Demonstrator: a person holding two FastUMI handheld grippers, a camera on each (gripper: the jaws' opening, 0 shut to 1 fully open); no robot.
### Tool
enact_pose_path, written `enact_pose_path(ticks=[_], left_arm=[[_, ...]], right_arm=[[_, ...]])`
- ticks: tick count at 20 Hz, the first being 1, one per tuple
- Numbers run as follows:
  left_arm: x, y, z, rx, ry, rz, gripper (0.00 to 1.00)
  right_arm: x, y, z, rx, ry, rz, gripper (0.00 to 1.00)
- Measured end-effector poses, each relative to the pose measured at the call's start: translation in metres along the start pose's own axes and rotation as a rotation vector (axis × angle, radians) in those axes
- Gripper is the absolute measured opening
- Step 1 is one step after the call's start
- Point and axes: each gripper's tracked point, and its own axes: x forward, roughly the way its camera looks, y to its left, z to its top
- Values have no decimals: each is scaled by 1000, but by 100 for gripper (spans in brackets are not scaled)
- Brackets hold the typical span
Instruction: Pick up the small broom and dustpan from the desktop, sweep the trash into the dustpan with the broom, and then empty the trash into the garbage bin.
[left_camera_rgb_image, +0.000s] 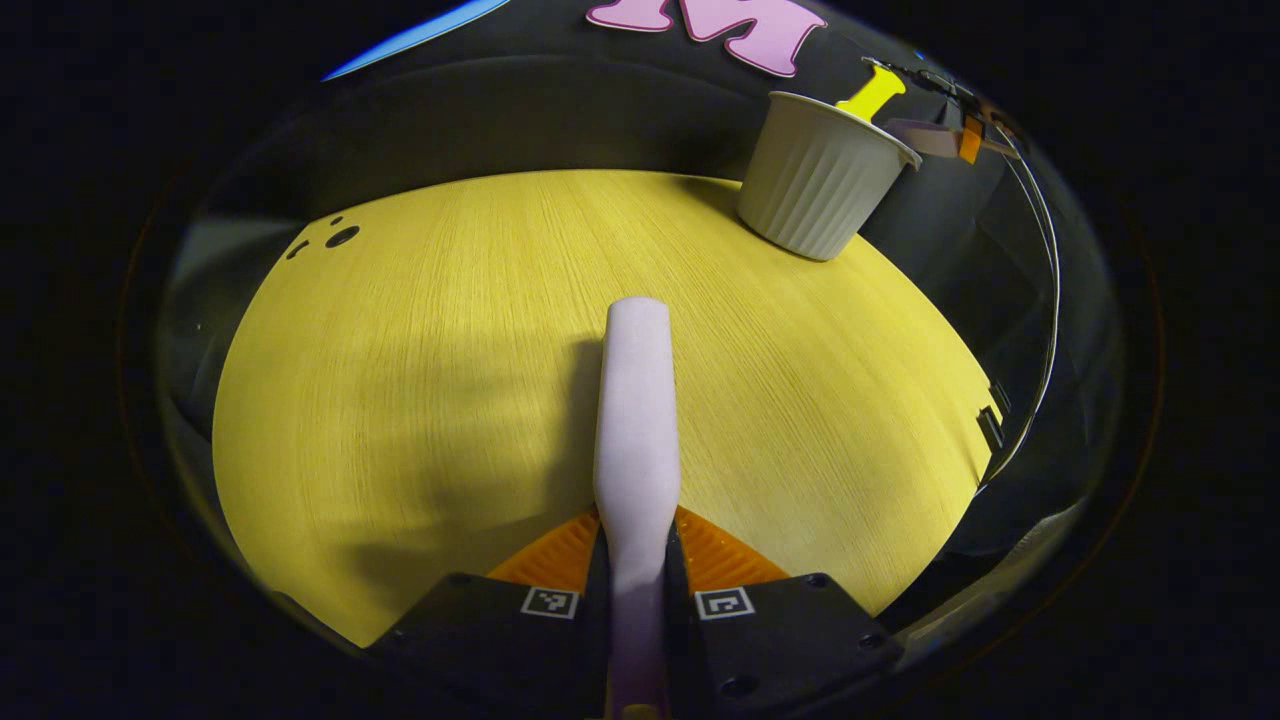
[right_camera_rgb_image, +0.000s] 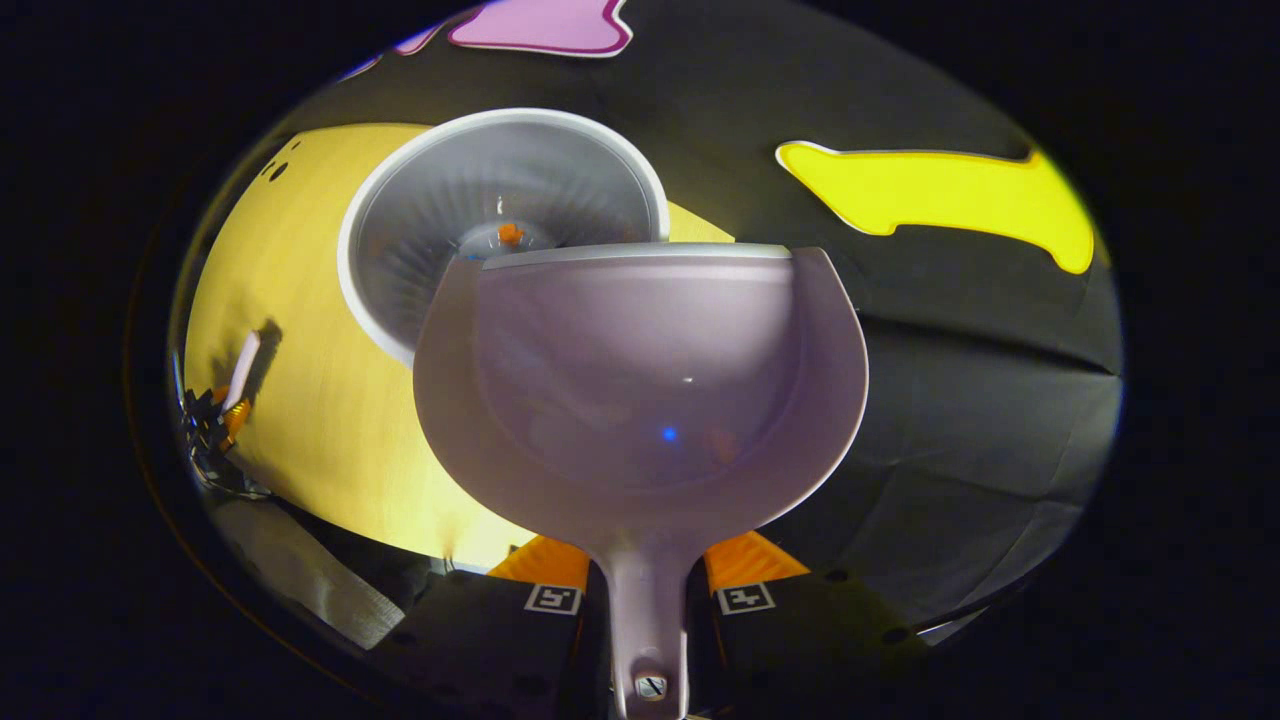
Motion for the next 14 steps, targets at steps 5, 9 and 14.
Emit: enact_pose_path(ticks=[5,9,14], left_arm=[[-1,-1,5,-17,-5,4,28],[-2,-1,10,-10,-5,19,31],[-6,0,12,1,-6,36,25]], right_arm=[[-25,12,-3,96,-207,101,34],[-42,33,-24,151,-337,168,34],[-42,88,-77,162,-405,236,34]])
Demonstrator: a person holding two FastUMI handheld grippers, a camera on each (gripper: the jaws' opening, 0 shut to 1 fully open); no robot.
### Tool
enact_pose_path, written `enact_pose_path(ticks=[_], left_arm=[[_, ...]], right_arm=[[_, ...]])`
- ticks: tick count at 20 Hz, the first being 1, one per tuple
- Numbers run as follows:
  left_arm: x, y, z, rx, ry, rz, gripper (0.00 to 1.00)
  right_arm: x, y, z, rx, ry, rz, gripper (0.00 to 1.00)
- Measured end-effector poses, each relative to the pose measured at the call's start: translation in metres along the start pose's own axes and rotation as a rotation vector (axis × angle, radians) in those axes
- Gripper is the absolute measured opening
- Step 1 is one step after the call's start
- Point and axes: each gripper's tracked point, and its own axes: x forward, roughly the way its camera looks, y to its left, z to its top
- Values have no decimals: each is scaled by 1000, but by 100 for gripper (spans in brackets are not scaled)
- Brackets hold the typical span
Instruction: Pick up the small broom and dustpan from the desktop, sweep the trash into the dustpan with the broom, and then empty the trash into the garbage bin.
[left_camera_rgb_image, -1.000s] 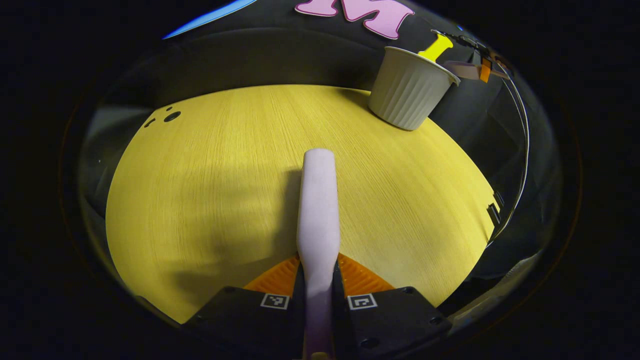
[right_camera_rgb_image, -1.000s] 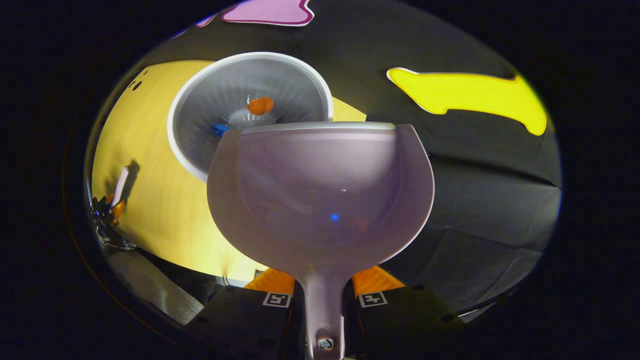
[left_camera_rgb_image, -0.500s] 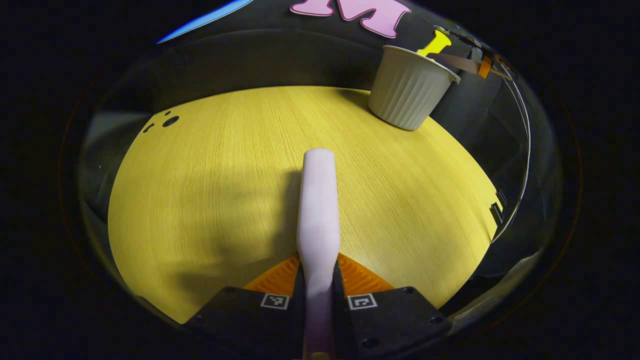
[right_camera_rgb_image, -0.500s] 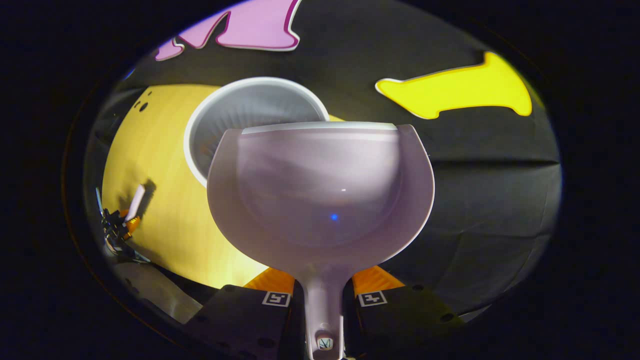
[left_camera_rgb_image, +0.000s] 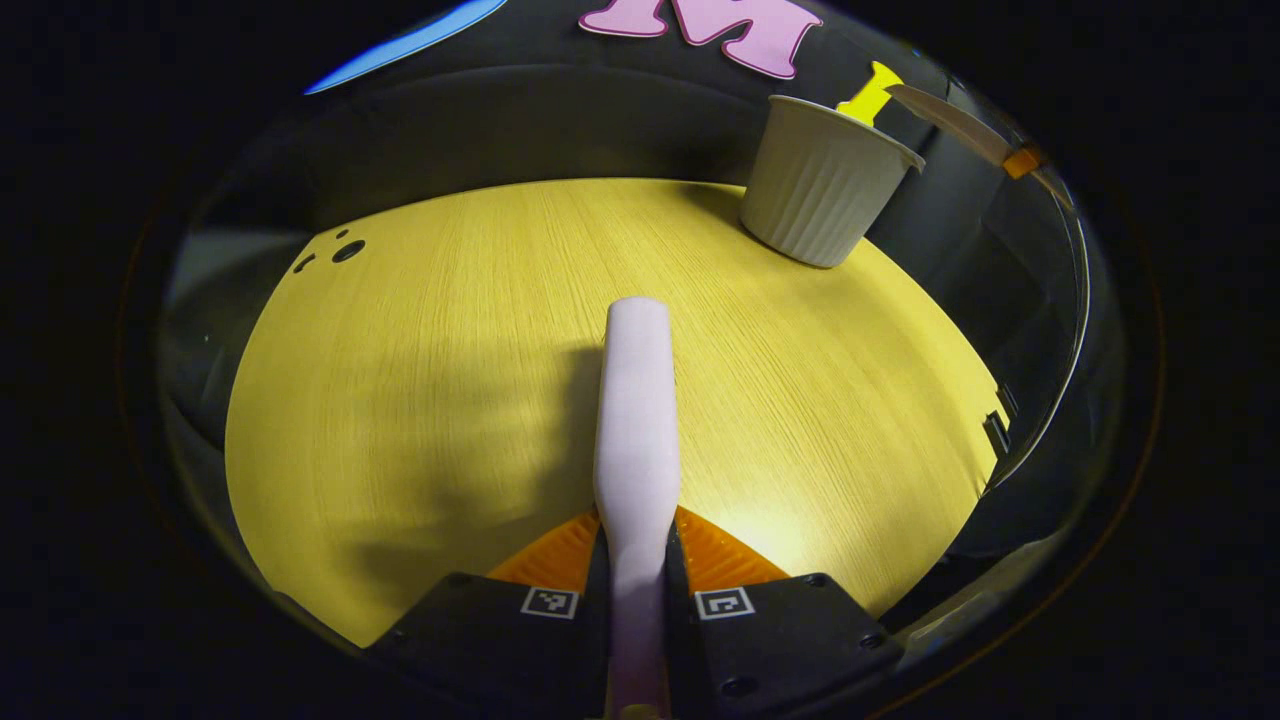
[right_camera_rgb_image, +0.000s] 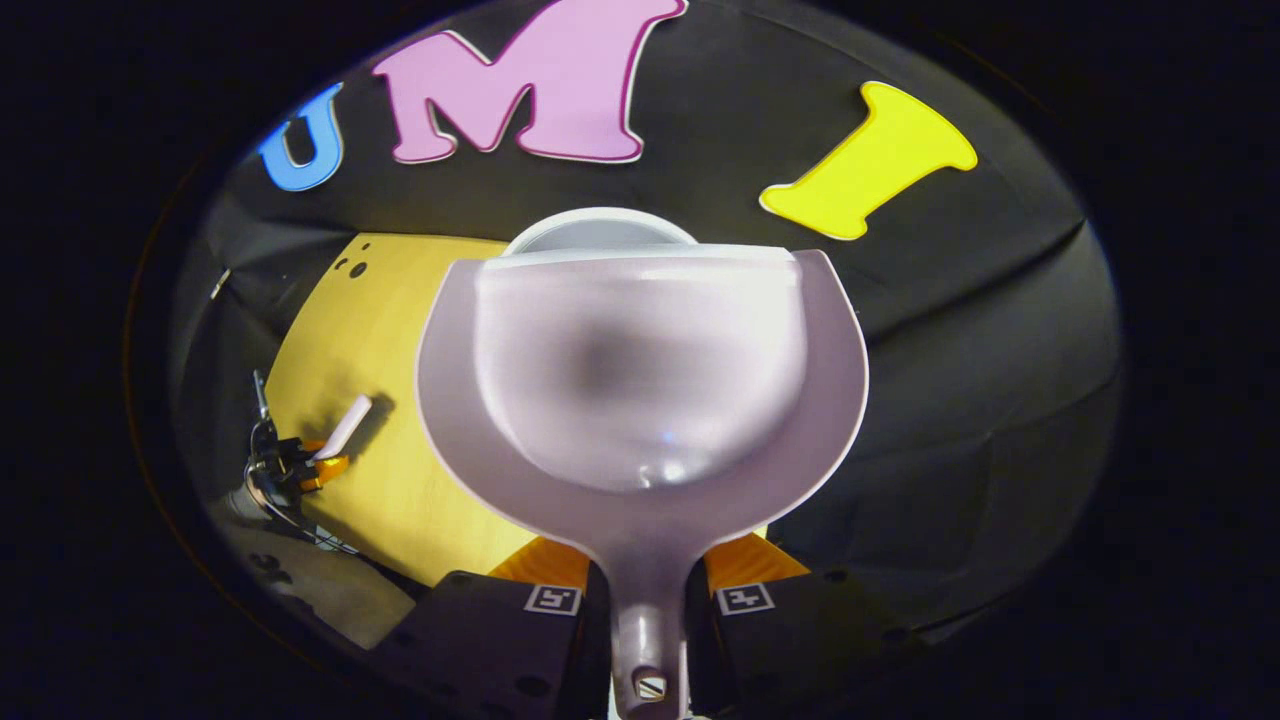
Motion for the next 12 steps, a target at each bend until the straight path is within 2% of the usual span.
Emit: enact_pose_path(ticks=[1,6,8,10,12], left_arm=[[-2,0,1,2,-3,4,31],[-8,0,3,15,-5,23,28],[-10,0,2,12,-2,29,31],[-11,2,1,10,1,35,28],[-13,3,0,11,1,40,31]], right_arm=[[1,11,-15,1,-1,17,34],[36,68,-86,8,13,98,34],[56,96,-115,6,37,127,34],[73,136,-141,27,73,163,34],[101,160,-163,38,96,174,34]])
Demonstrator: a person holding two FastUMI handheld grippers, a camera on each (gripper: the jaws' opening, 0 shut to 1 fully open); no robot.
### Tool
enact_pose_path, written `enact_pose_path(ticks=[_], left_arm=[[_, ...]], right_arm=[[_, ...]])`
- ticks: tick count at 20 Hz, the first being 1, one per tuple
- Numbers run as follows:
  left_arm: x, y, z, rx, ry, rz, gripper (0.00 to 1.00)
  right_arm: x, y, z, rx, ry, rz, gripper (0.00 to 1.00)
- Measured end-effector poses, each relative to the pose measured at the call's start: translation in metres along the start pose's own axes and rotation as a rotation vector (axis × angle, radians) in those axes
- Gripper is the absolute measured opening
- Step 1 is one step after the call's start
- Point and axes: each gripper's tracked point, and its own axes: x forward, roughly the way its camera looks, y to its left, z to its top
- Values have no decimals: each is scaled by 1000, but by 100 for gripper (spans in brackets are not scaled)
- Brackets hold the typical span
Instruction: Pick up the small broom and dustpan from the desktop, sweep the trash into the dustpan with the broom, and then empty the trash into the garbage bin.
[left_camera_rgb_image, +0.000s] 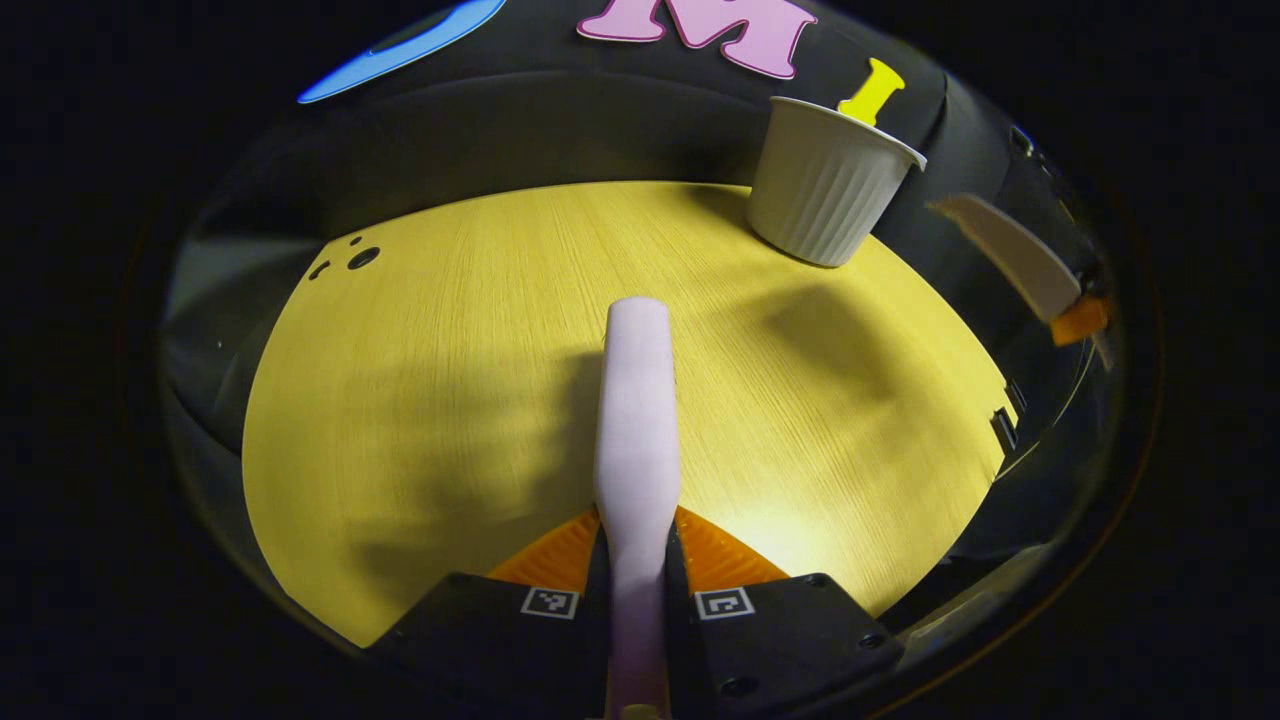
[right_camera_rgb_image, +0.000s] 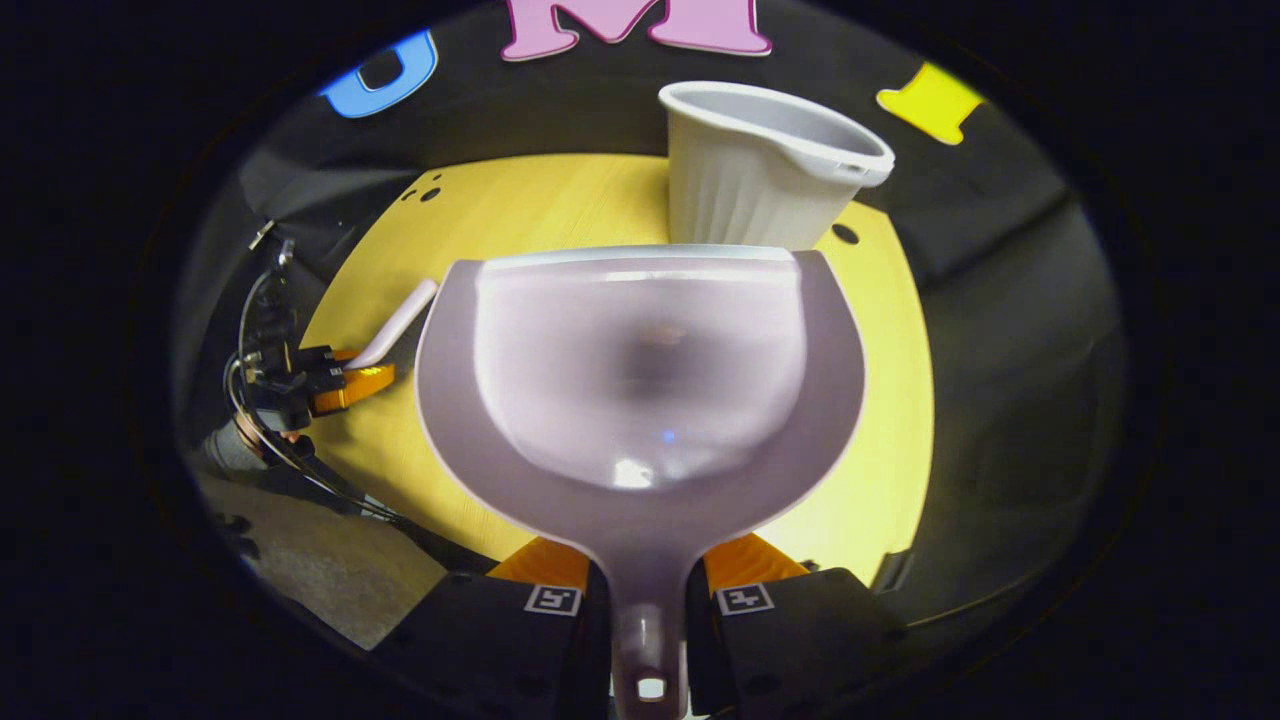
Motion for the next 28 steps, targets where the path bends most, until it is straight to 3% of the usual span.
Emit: enact_pose_path(ticks=[5,6,11,18,24,26,27,28], left_arm=[[1,6,-1,-3,2,20,31],[2,5,0,-1,3,24,25],[6,7,1,19,1,38,31],[15,8,-1,8,11,65,31],[20,10,-1,14,26,86,25],[21,10,-2,24,26,96,29],[22,11,-1,26,26,97,32],[23,11,0,27,27,96,29]], right_arm=[[65,29,-26,35,34,7,34],[74,33,-27,34,31,-3,34],[108,39,-26,64,13,-37,34],[132,48,-33,52,40,-59,35],[148,56,-34,72,53,-52,36],[147,56,-36,76,51,-53,36],[147,56,-36,76,53,-53,43],[146,58,-37,79,53,-48,37]])
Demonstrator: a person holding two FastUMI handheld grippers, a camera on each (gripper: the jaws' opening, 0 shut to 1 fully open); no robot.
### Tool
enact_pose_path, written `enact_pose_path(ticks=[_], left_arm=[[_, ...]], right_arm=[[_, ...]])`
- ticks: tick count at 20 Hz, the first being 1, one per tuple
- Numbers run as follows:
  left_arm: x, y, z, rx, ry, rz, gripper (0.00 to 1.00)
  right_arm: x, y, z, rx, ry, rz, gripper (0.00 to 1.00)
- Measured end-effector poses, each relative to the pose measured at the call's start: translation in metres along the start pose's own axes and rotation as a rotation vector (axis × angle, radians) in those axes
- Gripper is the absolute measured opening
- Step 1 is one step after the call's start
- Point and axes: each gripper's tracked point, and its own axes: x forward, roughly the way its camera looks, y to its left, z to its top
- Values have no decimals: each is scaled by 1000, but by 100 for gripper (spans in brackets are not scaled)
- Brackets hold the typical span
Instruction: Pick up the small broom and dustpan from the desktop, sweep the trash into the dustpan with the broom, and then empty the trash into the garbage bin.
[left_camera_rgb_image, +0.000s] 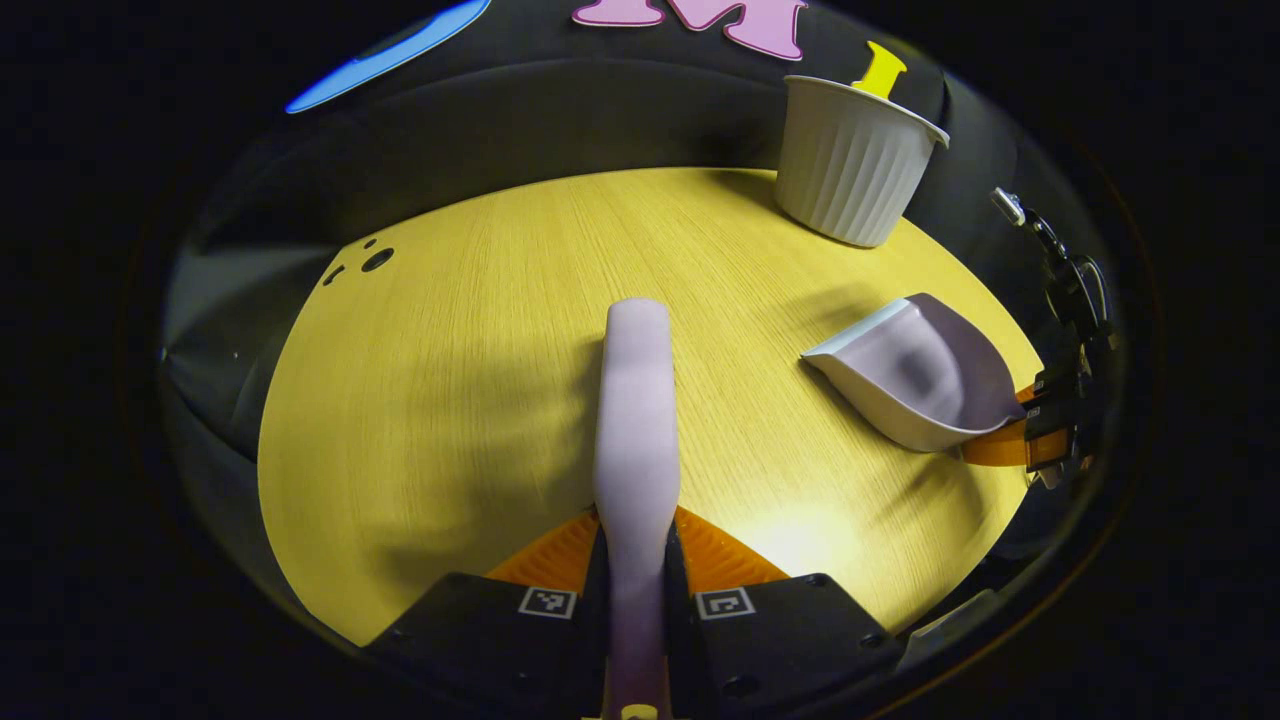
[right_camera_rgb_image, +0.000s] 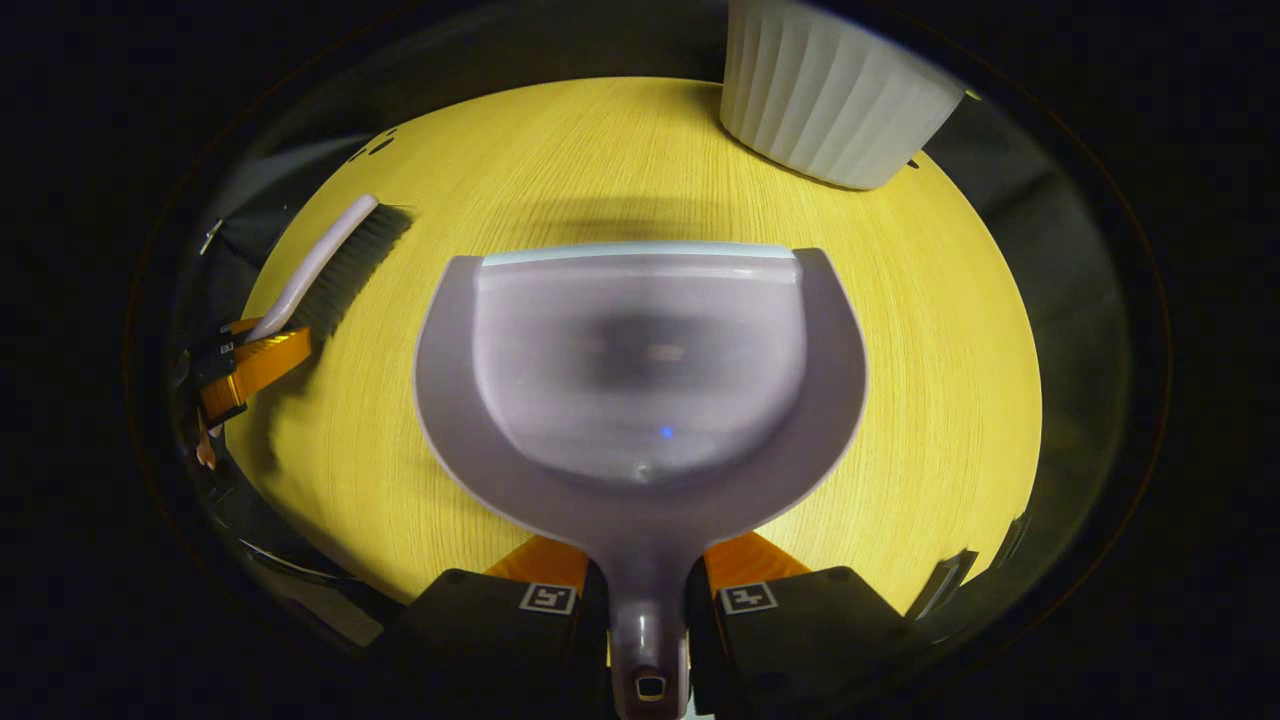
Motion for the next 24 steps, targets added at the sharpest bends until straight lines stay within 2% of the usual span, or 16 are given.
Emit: enact_pose_path(ticks=[2,4,5,6,7,8,13,14,15,16,18,19,20,22,23,24], left_arm=[[1,0,-1,1,2,4,33],[1,0,0,4,0,9,27],[-1,0,1,8,-2,13,27],[-3,1,3,15,-11,17,34],[-6,2,7,25,-21,26,31],[-10,3,10,32,-34,28,31],[-42,-3,38,45,-120,19,34],[-48,-5,44,48,-137,18,39],[-54,-6,49,49,-150,15,34],[-60,-7,54,48,-165,13,34],[-71,-8,64,47,-198,12,34],[-77,-9,69,49,-220,11,29],[-82,-9,76,51,-245,10,39],[-93,-10,86,50,-305,3,34],[-99,-11,93,48,-338,1,39],[-106,-11,99,43,-370,-3,34]], right_arm=[[-3,0,0,12,0,5,41],[-7,2,0,29,8,13,40],[-11,1,0,36,10,19,35],[-14,1,0,36,5,24,40],[-18,1,1,33,-3,32,35],[-23,-1,2,29,-8,37,40],[-65,-2,9,10,-67,64,40],[-74,-3,12,9,-85,64,40],[-83,-4,15,9,-106,62,35],[-94,-5,18,10,-132,61,40],[-113,-5,30,17,-203,54,40],[-122,-5,37,21,-253,48,40],[-131,-4,45,24,-303,48,40],[-146,0,62,27,-405,50,40],[-153,3,69,30,-454,56,40],[-162,6,77,34,-507,66,40]])
